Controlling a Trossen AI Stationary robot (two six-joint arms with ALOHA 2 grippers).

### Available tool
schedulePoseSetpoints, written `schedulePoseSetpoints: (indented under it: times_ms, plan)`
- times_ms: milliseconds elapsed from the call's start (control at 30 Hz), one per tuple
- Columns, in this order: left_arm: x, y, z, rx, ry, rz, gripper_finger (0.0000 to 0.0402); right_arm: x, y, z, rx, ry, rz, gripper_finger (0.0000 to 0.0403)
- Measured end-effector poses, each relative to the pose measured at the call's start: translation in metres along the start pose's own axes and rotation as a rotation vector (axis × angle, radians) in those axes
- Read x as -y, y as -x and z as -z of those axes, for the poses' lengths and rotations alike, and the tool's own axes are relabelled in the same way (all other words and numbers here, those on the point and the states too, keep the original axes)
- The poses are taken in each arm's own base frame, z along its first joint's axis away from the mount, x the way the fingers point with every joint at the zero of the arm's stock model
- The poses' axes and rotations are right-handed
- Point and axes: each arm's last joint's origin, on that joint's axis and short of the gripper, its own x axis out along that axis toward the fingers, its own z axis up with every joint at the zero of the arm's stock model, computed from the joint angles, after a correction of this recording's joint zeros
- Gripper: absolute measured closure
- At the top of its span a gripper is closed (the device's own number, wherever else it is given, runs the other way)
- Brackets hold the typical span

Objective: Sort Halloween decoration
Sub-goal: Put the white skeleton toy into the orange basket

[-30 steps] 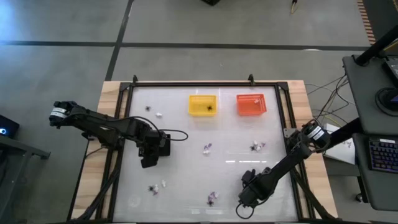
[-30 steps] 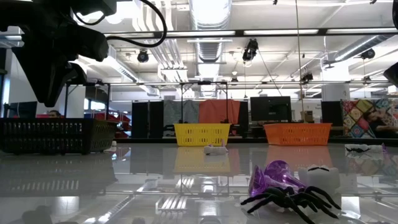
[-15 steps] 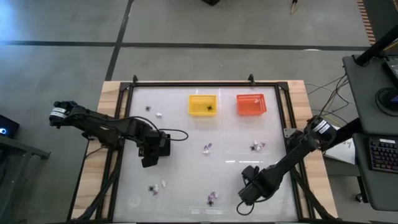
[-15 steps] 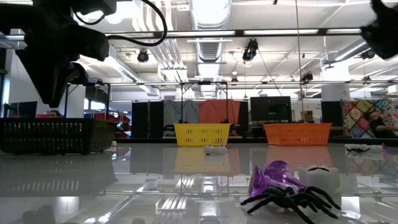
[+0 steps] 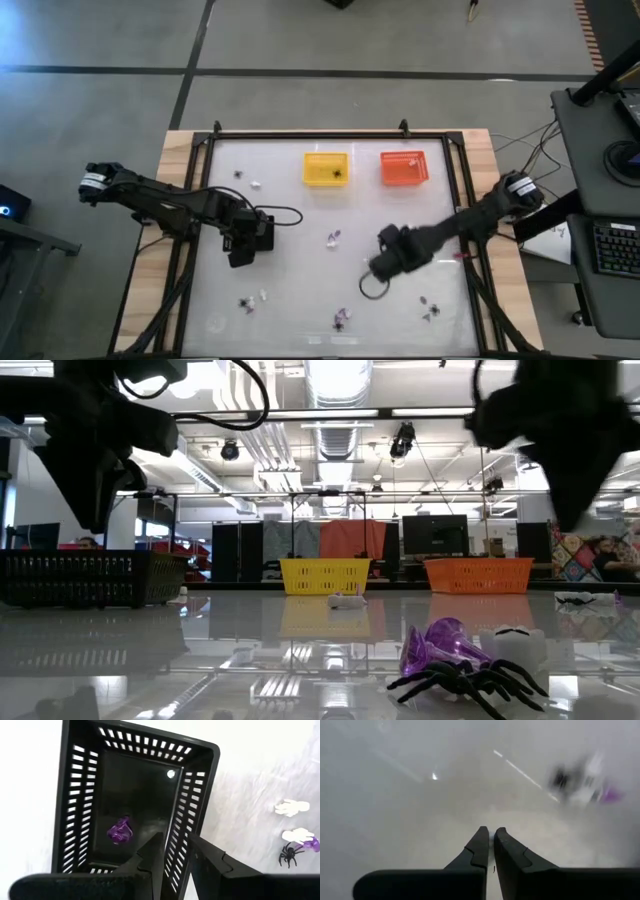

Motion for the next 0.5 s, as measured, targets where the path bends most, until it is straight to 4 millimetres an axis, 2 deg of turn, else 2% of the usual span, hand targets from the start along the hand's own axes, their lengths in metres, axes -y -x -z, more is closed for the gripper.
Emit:
schedulePoseSetpoints:
  times_ms: [267, 500]
  plan:
    - [-0.001, 0.001, 0.002, -0.011, 0.044, -0.006, 0.0333, 0.031, 0.008, -0.067, 0.054, 0.084, -0.005, 0.039]
    - [-0.001, 0.001, 0.002, -0.014, 0.087, -0.008, 0.0333, 0.08, 0.015, -0.125, 0.113, 0.079, 0.028, 0.039]
